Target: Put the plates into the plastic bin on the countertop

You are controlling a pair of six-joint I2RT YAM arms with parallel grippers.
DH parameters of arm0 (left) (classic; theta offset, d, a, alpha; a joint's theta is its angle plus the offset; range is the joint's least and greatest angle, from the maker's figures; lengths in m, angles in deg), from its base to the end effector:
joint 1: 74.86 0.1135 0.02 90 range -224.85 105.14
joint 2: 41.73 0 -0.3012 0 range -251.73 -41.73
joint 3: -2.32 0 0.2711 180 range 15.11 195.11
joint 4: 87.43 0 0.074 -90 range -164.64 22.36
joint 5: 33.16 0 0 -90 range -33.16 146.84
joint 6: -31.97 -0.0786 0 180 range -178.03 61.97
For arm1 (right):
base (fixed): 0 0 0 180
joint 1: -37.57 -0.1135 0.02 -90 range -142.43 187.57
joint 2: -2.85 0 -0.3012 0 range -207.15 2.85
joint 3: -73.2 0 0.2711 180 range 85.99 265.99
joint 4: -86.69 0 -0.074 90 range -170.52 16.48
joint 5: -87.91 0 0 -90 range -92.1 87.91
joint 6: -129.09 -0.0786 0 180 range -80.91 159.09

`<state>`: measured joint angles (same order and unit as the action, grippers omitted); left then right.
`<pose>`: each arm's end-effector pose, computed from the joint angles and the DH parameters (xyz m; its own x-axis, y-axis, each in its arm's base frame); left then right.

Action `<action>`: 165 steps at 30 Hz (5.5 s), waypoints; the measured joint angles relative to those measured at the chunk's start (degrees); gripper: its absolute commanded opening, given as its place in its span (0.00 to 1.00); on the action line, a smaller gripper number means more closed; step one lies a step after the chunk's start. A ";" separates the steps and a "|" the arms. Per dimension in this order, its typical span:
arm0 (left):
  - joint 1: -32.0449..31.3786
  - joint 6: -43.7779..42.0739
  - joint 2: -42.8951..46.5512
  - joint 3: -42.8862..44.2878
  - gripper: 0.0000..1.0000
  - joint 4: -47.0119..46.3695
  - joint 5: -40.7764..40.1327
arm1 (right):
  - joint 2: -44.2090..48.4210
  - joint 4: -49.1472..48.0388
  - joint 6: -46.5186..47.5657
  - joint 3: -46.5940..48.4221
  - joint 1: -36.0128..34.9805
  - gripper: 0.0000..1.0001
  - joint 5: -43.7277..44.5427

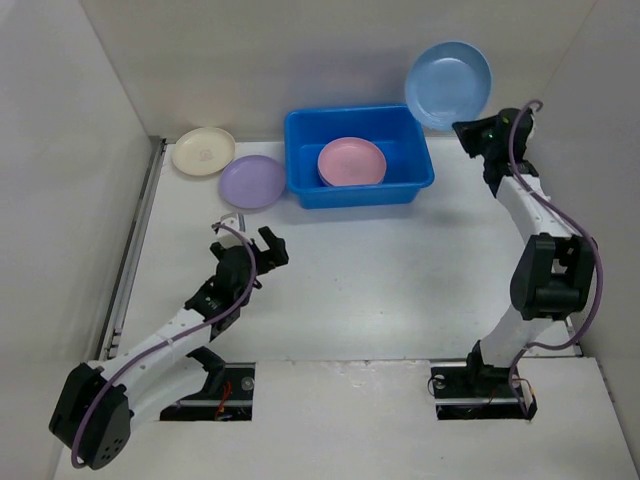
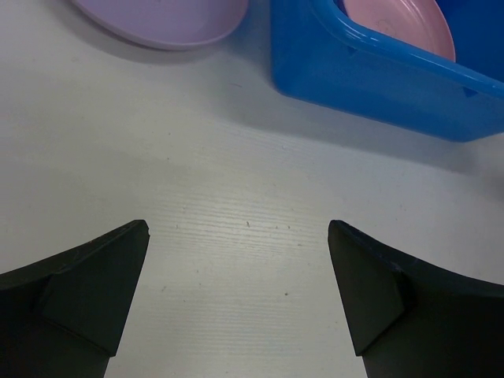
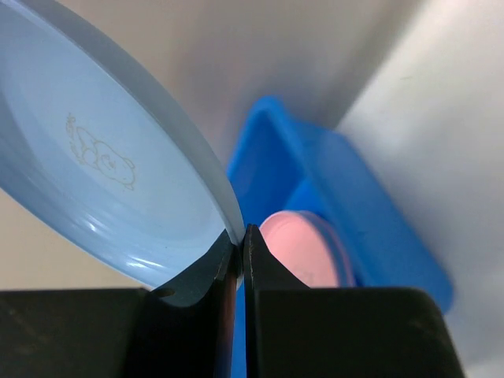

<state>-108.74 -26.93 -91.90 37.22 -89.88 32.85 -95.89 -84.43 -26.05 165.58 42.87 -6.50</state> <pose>0.2094 -0.1021 0.2411 -0.2508 -0.4000 -0.8815 0.0591 0.9026 -0.4264 0.4807 -0.0385 0.3411 -0.0935 0.9172 -0.3873 0.2451 0.3982 0.8839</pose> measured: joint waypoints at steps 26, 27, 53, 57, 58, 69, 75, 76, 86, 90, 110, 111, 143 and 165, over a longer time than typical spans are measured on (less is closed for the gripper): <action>0.63 0.35 2.97 -0.76 1.00 0.02 0.07 | -25.75 18.49 25.35 25.51 -18.99 0.25 5.31; 0.63 0.37 2.80 -0.76 1.00 0.00 0.09 | -25.75 18.40 25.75 25.97 -19.32 0.28 5.66; 15.26 4.79 -12.96 9.64 1.00 -0.85 2.78 | -0.07 -27.06 29.05 -17.66 -30.91 0.75 13.79; 19.82 6.86 -19.76 14.62 0.99 -2.56 5.84 | -0.02 -30.25 32.17 -18.38 -30.91 0.76 13.77; 20.94 7.30 -21.75 15.76 0.97 -2.89 6.71 | 0.04 -30.75 32.83 -18.47 -30.91 0.76 13.77; 30.97 15.19 -41.88 23.58 0.78 -6.56 19.54 | 4.57 -36.72 35.36 -22.84 -30.47 0.78 12.48; 33.40 19.65 -48.94 26.38 0.72 -9.90 23.61 | 4.96 -38.40 35.34 -24.15 -29.51 0.78 11.65; 33.68 20.33 -50.16 27.08 0.72 -10.36 24.09 | 4.96 -38.49 35.34 -24.28 -29.29 0.78 11.47; 35.63 23.67 -57.40 32.11 0.57 -12.31 25.81 | 4.96 -40.02 35.30 -24.57 -28.85 0.78 10.88; 36.26 24.24 -59.56 34.34 0.46 -12.37 25.75 | 4.96 -40.26 35.15 -25.05 -28.76 0.78 10.71; 39.45 25.09 -40.52 19.71 0.06 -8.68 23.80 | 4.98 -40.74 34.45 -25.64 -27.76 0.78 10.38; 39.50 24.87 -36.83 18.97 0.06 -7.78 23.47 | 5.07 -40.96 34.34 -25.99 -27.76 0.78 10.43; 9.29 -0.90 -60.94 62.14 0.09 -0.44 21.49 | 16.52 -46.23 31.63 -38.21 -20.61 0.79 17.94; 6.88 -10.25 -69.07 71.06 0.76 -2.43 21.49 | 13.68 -46.66 30.62 -36.94 -20.63 0.79 14.67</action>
<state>-101.86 -37.18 -160.97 108.27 -92.31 54.33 -82.21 -131.09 4.57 128.64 22.24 8.17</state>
